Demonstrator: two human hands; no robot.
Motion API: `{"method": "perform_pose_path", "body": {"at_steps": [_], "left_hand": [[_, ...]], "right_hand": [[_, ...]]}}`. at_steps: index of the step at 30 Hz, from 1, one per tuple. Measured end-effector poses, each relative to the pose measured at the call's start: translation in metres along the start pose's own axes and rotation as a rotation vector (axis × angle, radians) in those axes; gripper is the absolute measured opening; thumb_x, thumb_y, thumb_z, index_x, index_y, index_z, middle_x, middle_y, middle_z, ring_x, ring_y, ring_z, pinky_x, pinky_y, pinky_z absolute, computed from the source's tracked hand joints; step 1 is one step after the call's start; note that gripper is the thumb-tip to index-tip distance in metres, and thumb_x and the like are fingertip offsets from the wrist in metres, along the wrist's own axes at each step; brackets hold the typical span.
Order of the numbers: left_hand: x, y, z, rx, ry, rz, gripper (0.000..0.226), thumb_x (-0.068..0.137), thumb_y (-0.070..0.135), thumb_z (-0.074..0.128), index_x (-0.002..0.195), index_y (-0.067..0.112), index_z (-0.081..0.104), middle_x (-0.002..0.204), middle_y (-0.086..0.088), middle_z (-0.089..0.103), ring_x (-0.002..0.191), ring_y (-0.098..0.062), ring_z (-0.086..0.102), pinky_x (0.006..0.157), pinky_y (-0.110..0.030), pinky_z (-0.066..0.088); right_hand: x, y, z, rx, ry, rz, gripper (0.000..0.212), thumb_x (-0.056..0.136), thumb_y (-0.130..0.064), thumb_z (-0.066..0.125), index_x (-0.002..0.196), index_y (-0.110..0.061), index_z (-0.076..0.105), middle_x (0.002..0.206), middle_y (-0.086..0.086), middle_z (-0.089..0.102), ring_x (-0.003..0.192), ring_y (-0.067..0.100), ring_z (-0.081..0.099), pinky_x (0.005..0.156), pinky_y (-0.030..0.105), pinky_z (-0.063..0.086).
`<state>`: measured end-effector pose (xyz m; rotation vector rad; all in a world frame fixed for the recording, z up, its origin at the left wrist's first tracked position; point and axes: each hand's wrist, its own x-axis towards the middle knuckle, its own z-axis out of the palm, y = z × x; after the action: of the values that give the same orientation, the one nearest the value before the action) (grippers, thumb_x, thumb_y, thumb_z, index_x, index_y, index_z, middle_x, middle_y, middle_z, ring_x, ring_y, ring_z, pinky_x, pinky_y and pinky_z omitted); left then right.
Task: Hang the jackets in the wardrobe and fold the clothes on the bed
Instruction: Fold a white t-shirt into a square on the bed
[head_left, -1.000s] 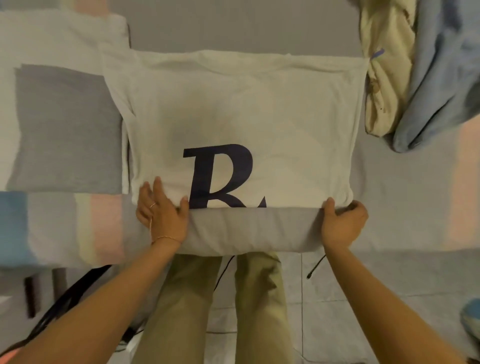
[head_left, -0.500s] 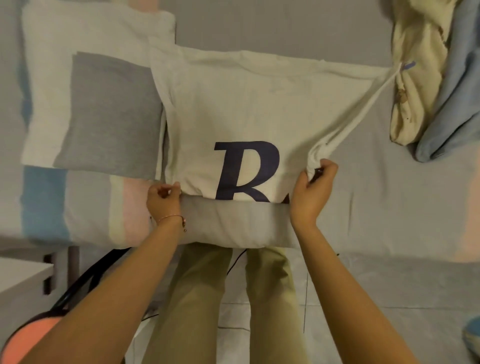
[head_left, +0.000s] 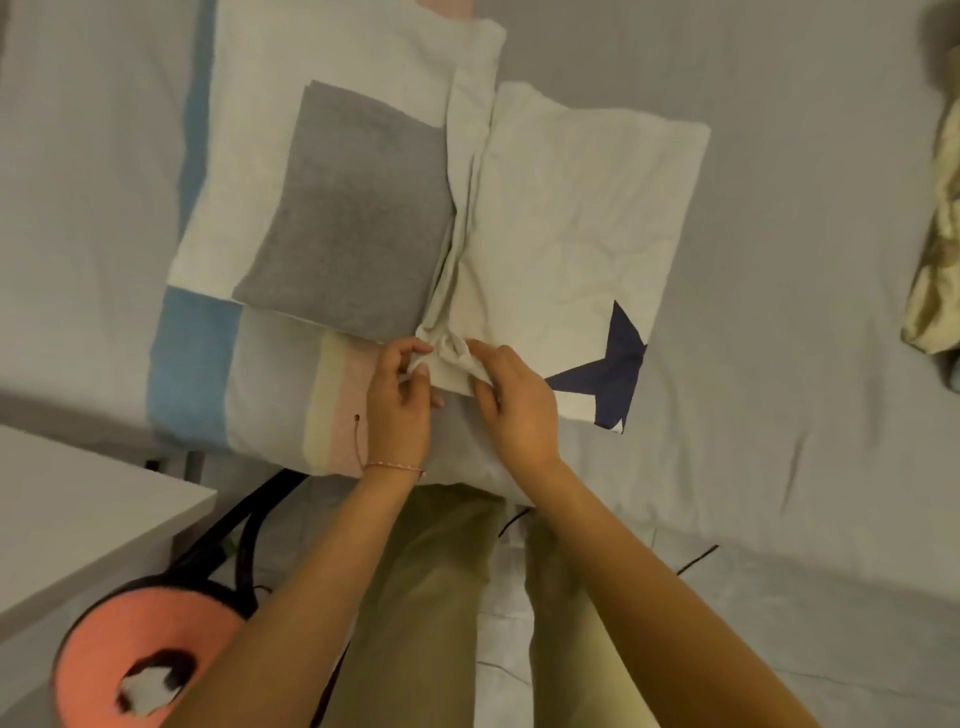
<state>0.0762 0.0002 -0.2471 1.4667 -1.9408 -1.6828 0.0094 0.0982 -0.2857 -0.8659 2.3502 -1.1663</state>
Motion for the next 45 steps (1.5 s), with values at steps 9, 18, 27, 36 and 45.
{"method": "perform_pose_path", "body": {"at_steps": [9,18,27,36,45], "left_hand": [[-0.004,0.017,0.004,0.041,-0.082,-0.043,0.009,0.086,0.025,0.064,0.084,0.030,0.057,0.079,0.010,0.059,0.073,-0.001,0.056,0.069,-0.014,0.045],[0.001,0.020,-0.005,0.123,-0.068,-0.078,0.015,0.096,0.023,0.048,0.082,0.019,0.052,0.074,-0.001,0.051,0.071,-0.014,0.048,0.068,-0.021,0.042],[-0.006,0.035,0.000,0.057,-0.008,-0.136,0.028,0.099,0.015,0.032,0.073,0.018,0.041,0.069,-0.004,0.041,0.066,-0.015,0.040,0.065,-0.030,0.036],[0.090,0.244,0.067,-0.333,-0.038,0.102,0.028,0.093,0.005,0.029,0.070,0.014,0.042,0.062,-0.004,0.041,0.053,-0.012,0.035,0.048,-0.023,0.029],[0.095,0.338,0.078,-0.216,0.051,0.470,0.017,0.096,0.012,0.030,0.086,0.012,0.043,0.075,-0.006,0.047,0.073,-0.022,0.045,0.067,-0.029,0.037]], "right_hand": [[0.004,-0.005,-0.009,-0.145,0.013,-0.165,0.034,0.093,-0.020,0.048,0.122,-0.009,0.062,0.078,0.007,0.057,0.058,0.018,0.053,0.048,0.027,0.040],[0.000,0.017,-0.029,-0.350,-0.010,-0.081,0.055,0.076,-0.005,0.066,0.127,-0.015,0.052,0.096,0.010,0.058,0.082,0.025,0.053,0.068,0.031,0.038],[-0.034,0.043,-0.092,0.236,0.304,0.644,0.049,0.091,-0.004,0.051,0.137,-0.021,0.044,0.120,-0.003,0.060,0.098,0.009,0.060,0.085,0.027,0.051],[0.140,-0.023,-0.239,0.413,0.742,0.451,0.040,0.084,0.005,0.038,0.089,-0.023,0.065,0.092,-0.004,0.064,0.088,0.014,0.060,0.081,0.037,0.052],[0.158,-0.073,-0.333,0.221,0.879,0.066,0.047,0.084,0.007,0.041,0.114,-0.023,0.062,0.102,-0.016,0.063,0.065,0.011,0.060,0.051,0.030,0.052]]}}
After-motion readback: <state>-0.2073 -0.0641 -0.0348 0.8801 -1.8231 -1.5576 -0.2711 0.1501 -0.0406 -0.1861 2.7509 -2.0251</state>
